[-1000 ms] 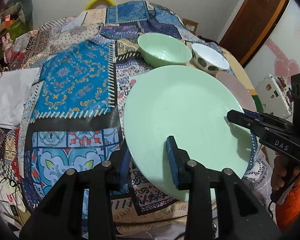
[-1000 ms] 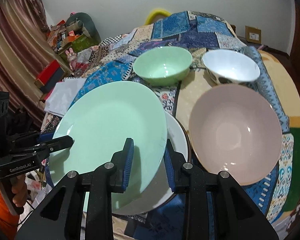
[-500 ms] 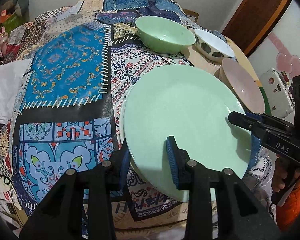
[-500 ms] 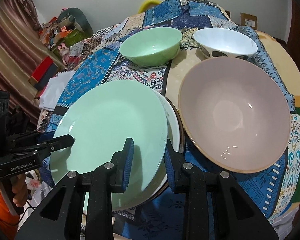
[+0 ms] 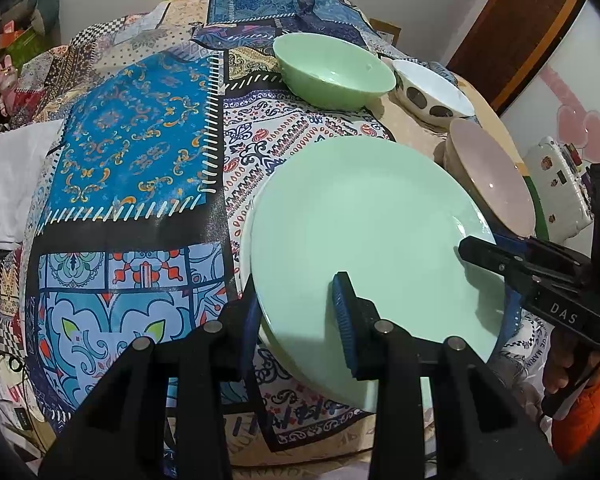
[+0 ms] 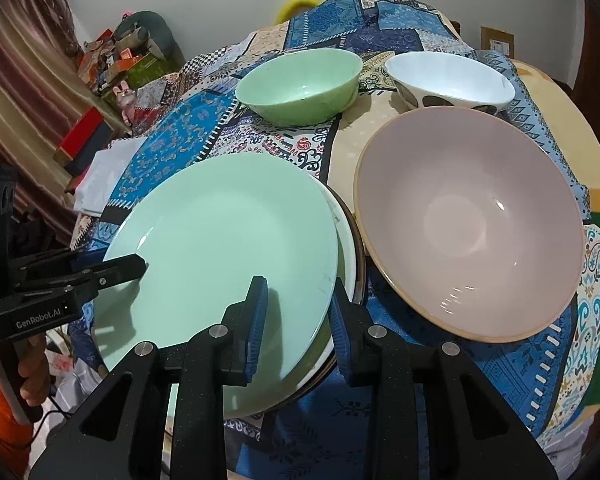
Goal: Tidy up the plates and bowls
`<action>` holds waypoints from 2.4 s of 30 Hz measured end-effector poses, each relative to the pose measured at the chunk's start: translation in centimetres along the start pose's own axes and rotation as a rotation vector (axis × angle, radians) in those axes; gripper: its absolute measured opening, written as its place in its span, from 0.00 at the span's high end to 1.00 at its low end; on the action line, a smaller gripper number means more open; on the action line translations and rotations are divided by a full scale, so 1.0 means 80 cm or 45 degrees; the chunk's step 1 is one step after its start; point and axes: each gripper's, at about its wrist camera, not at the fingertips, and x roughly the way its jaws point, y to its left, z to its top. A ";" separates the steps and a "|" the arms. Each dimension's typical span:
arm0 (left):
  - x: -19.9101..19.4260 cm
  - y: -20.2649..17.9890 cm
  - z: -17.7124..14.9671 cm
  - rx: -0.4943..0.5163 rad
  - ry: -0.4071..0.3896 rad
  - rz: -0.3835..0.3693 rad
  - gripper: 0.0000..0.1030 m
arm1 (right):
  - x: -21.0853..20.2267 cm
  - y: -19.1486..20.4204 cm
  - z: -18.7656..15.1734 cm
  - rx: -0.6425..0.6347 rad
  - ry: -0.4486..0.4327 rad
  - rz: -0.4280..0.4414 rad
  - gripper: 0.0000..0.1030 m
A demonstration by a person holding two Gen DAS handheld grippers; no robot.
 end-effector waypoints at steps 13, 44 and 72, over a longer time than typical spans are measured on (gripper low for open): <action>0.002 0.005 0.003 0.000 0.027 -0.022 0.67 | -0.001 -0.004 -0.001 0.011 0.007 0.033 0.72; -0.034 -0.001 0.005 0.070 -0.067 0.135 0.68 | -0.026 -0.006 -0.001 -0.008 -0.058 0.005 0.72; 0.010 -0.171 0.103 0.291 -0.141 -0.020 0.28 | -0.089 -0.120 0.014 0.150 -0.295 -0.279 0.42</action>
